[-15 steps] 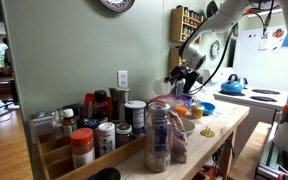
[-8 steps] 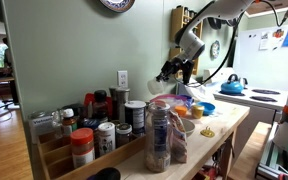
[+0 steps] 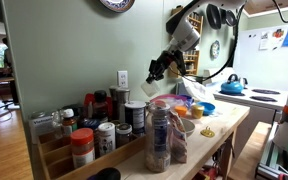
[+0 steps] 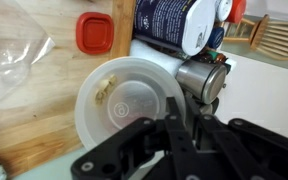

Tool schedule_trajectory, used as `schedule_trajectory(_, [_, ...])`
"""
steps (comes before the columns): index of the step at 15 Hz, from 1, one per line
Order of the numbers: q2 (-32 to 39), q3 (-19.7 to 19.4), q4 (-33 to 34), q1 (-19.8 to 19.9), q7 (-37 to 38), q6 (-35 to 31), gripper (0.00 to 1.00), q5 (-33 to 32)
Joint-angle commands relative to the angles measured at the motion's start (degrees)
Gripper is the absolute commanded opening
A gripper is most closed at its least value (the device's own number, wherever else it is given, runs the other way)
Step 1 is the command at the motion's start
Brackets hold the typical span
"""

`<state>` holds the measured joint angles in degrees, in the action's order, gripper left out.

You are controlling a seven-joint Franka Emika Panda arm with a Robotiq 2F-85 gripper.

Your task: Spill the transparent bowl is content on a white lid, then spill the white lid is content in a light brown plate

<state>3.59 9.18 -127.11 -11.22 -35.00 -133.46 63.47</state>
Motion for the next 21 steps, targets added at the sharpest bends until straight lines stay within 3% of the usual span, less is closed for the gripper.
schedule_trajectory(1, [0.15,0.72,0.54,0.41,1.54,0.07,0.12,-0.73])
schedule_trajectory(6, [0.71,0.74,1.14,0.51,2.4,0.08,0.12,-0.96])
schedule_trajectory(7, [1.7,1.03,2.05,-0.1,5.33,-0.95,0.03,-3.2])
schedule_trajectory(11, [5.75,2.04,5.64,-2.02,19.83,-5.22,0.03,-16.5])
schedule_trajectory(16, [12.2,1.95,12.58,-3.74,36.22,-2.22,0.03,-36.63])
schedule_trajectory(21, [18.39,1.34,18.36,-4.82,43.9,-1.55,0.03,-51.08])
